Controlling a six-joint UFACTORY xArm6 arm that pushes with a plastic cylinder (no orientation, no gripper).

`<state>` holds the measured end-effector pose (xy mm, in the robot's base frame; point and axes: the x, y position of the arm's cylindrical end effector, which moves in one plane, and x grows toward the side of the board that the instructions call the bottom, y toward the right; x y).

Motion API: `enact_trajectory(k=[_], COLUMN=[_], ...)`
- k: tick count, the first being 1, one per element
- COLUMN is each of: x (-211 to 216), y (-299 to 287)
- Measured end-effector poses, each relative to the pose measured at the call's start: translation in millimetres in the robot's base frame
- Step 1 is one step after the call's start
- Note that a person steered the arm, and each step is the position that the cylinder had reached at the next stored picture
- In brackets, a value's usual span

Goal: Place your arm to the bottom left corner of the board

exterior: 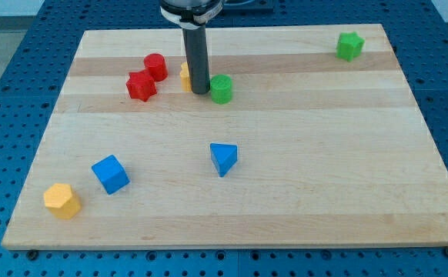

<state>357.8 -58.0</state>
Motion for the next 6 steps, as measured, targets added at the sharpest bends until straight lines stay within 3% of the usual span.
enact_trajectory(k=[1, 3, 4, 5, 6], x=[-42.9, -47.9, -18.2, 62.5, 100.4], y=[0.0, 0.0, 0.0, -2.8, -30.8])
